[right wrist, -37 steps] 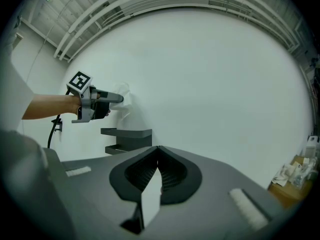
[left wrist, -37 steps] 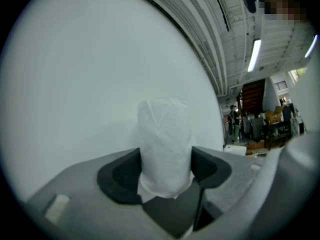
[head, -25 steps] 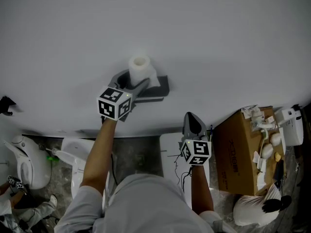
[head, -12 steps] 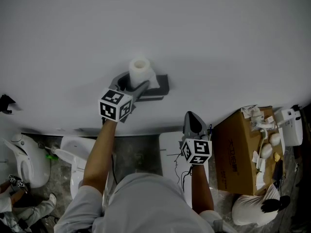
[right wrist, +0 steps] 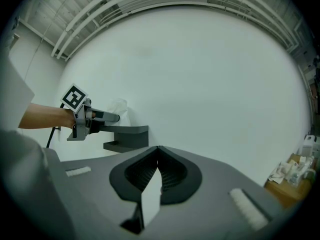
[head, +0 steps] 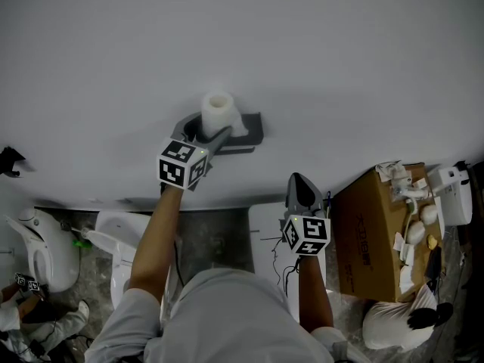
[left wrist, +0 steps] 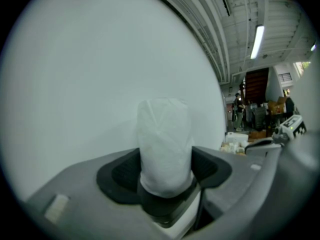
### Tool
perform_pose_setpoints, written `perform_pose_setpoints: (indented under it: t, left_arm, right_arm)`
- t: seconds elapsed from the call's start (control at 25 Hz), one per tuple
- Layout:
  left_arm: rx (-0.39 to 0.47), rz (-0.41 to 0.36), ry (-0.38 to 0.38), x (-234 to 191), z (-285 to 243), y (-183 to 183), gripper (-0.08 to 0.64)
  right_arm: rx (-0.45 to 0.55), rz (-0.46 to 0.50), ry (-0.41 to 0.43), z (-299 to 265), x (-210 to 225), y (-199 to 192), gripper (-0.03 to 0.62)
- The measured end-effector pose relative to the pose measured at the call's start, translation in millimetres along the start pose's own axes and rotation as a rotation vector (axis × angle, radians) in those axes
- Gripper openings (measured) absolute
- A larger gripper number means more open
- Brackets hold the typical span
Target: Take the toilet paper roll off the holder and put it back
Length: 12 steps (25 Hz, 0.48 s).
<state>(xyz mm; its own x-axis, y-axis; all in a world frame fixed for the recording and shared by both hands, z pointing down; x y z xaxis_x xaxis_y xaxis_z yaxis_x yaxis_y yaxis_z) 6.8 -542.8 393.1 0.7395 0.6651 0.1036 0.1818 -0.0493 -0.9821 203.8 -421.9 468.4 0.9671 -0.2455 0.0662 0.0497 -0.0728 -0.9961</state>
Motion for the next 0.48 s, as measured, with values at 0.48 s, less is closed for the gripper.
perform_pose_setpoints:
  t: [0.48]
  left_arm:
    - [-0.010,-0.013,0.017,0.9,1.6,-4.9,0.301]
  right_arm:
    - [0.005,-0.007,-0.007,7.3,2.8,1.0,0.001]
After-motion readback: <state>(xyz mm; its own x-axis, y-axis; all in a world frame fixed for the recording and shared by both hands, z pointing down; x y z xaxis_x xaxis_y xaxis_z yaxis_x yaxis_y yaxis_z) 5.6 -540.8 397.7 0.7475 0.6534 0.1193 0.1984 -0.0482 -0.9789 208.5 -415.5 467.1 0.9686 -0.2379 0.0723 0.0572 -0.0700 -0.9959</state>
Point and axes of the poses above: the fingertips, and each gripper's own axes: z backward along the fingers, x to its right, y out of its top, the point moved 2 cm from there along z, backward along the fingers
